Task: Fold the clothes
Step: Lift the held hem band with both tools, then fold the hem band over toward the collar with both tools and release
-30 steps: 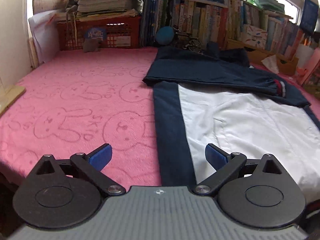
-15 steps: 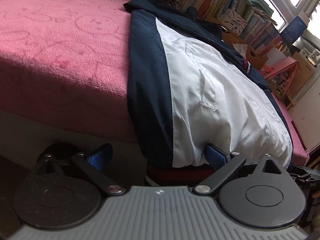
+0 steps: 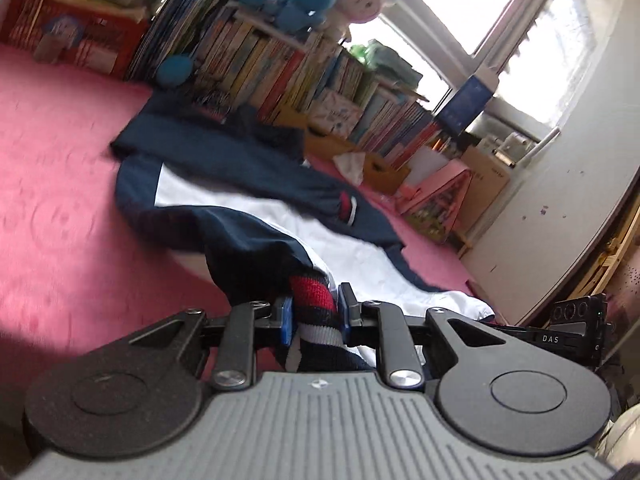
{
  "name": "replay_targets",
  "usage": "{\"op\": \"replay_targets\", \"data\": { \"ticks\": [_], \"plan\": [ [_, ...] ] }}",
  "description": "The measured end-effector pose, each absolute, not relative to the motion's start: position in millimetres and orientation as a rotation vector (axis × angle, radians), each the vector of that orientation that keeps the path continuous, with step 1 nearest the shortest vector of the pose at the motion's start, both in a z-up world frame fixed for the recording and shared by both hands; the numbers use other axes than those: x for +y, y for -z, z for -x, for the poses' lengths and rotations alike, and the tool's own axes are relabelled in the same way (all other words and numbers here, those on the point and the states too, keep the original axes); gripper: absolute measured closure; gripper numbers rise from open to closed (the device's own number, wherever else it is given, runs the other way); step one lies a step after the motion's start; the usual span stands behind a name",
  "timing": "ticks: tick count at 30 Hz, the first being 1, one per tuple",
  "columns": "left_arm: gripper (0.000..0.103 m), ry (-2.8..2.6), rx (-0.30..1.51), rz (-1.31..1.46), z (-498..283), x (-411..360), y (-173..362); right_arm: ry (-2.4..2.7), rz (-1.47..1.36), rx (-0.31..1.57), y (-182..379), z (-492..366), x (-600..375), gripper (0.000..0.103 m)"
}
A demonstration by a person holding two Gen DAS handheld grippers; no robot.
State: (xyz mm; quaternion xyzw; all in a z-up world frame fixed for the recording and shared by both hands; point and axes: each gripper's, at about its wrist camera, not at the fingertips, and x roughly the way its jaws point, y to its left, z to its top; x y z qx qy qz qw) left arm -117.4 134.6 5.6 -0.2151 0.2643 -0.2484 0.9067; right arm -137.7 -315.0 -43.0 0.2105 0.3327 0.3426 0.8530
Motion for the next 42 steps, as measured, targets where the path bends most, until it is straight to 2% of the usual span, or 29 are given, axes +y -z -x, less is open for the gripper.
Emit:
{"op": "replay_targets", "data": {
  "ticks": [5,9,13,14,16,18,19,21,24,31,34,38,40,42],
  "plan": [
    [0.081,0.397,0.517,0.433,46,135,-3,-0.688,-0.551,0.574,15,65,-319,0.075],
    [0.075,0.279,0.523,0.429,-13,136,5,-0.52,-0.634,0.561,19,-8,-326,0.074],
    [0.071,0.17,0.527,0.357,-26,144,10,-0.326,-0.544,0.61,36,-52,-328,0.063],
    [0.068,0.17,0.518,0.313,-24,143,8,-0.301,-0.509,0.606,40,-54,-328,0.061],
    [0.057,0.171,0.499,0.225,-19,142,4,-0.271,-0.439,0.578,44,-53,-329,0.046],
    [0.04,0.172,0.48,0.136,-14,141,0,-0.267,-0.333,0.505,37,-42,-334,0.036],
    [0.036,0.173,0.47,0.092,-12,141,-2,-0.258,-0.253,0.473,32,-35,-334,0.029],
    [0.026,0.174,0.449,0.005,-7,140,-6,-0.245,-0.086,0.443,28,-29,-328,0.024],
    [0.014,0.263,0.465,-0.146,-4,120,1,-0.255,0.127,0.443,31,-26,-311,0.022],
    [0.011,0.394,0.39,-0.518,9,55,31,-0.388,0.301,0.474,53,-21,-259,0.021],
    [0.011,0.298,0.364,-0.612,-9,42,37,-0.397,0.478,0.468,63,-27,-227,0.021],
    [0.011,0.0,0.353,-0.384,-53,65,15,-0.308,0.628,0.431,65,-45,-205,0.022],
    [0.007,-0.084,0.392,-0.132,-69,97,0,-0.274,0.523,0.441,61,-52,-220,0.022],
    [0.007,-0.001,0.394,-0.004,-67,117,-5,-0.242,0.398,0.454,56,-59,-239,0.022]
  ]
}}
